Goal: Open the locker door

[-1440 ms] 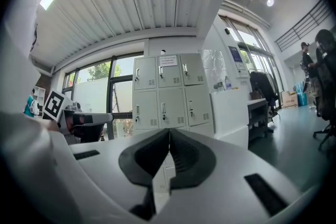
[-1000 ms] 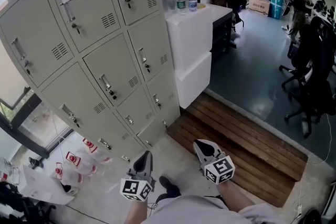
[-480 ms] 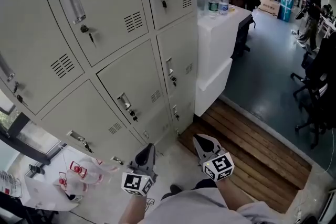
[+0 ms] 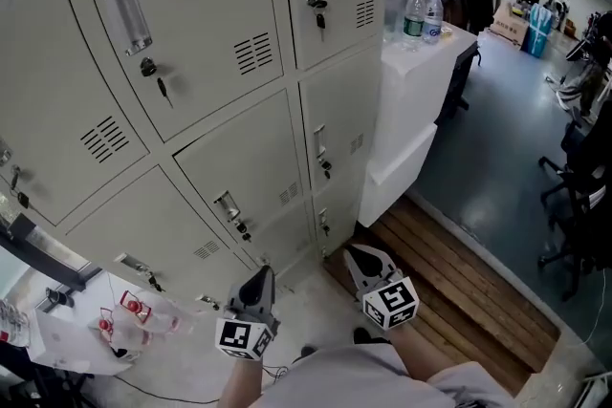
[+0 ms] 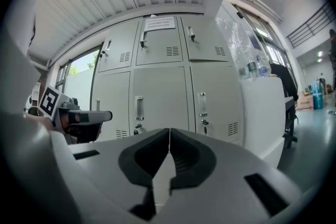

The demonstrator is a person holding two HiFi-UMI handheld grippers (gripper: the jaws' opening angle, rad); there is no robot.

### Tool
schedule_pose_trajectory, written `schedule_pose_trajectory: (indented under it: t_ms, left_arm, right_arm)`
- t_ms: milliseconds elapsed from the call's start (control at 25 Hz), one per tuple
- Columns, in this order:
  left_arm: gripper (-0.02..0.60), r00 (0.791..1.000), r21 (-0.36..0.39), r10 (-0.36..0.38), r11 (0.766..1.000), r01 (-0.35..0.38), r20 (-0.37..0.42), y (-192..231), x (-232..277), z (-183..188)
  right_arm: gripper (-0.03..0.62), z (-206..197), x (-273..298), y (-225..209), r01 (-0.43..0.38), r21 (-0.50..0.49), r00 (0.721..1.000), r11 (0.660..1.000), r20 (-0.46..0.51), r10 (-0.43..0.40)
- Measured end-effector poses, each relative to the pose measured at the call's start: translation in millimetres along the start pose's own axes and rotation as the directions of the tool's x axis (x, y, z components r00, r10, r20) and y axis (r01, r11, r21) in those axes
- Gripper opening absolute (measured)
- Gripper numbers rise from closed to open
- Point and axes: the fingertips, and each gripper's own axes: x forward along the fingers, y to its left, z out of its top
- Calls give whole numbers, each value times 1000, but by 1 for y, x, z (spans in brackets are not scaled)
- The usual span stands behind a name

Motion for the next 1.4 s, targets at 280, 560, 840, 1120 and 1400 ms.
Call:
schedule_pose_trajectory:
  t_ms: [280,560,840,1120,1400]
  left_arm:
    - [8,1000,-8,17,1000,-17,4,-4,31,1]
    - [8,999,-7,41,999,-41,-15,-7,41,-4]
    - [8,996,-8,86,996,-86,-24,-6,36,-5]
    - [8,993,-8,115,993,-116,-31,-8,31,-7]
    - [8,988,-8,147,989,-147,-38,-5,23,-8]
  right_arm:
    - [15,-1,16,-26,-27,-6,1000,1000,-9,27]
    - [229,2,23,-29,-111,10,994,994,24,111]
    - [232,4,39,-38,-139,-10,990,990,15,139]
    - [232,5,73,-52,-153,-64,988,986,3,154]
    - [232,17,109,-76,-142,-108,990,984,-2,143]
